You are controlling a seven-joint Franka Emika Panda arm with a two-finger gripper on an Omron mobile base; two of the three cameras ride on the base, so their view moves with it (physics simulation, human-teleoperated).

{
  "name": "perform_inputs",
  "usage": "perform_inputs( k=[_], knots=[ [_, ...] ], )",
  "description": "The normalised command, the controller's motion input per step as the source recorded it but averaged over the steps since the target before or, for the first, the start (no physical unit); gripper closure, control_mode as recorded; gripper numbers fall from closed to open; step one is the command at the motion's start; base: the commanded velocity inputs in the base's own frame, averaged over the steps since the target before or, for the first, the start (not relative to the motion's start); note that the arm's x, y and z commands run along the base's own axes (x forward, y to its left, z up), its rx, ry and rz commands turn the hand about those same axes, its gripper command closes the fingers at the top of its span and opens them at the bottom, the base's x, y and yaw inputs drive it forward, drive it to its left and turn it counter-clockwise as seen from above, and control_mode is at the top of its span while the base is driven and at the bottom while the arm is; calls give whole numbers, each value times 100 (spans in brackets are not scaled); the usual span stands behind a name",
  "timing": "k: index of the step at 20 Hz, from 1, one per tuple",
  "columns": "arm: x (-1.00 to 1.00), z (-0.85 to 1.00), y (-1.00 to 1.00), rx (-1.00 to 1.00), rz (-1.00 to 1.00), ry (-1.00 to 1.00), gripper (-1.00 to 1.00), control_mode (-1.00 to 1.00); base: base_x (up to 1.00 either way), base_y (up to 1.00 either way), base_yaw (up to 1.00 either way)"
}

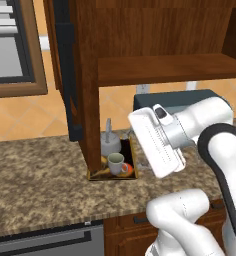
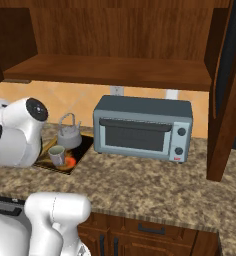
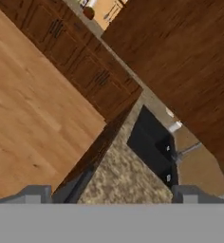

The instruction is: Pick the kettle from the counter and place it on the tray. Then pick the mug from the cabinet and place it on the tray. Then close the cabinet doors.

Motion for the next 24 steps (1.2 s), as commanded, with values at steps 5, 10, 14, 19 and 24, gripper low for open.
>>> perform_inputs(
  k=[5,10,14,19,24],
  knots=[
    [-67,36,26,0,10,-33,-100,-100,0,0,0],
    [-66,39,4,0,1,-35,-100,-100,0,0,0],
    [-78,21,0,-1,1,-37,-100,-100,0,0,0],
    [-69,24,0,0,0,-27,-100,-100,0,0,0],
    [-18,3,33,0,-10,-9,-100,-100,0,0,0]
  ],
)
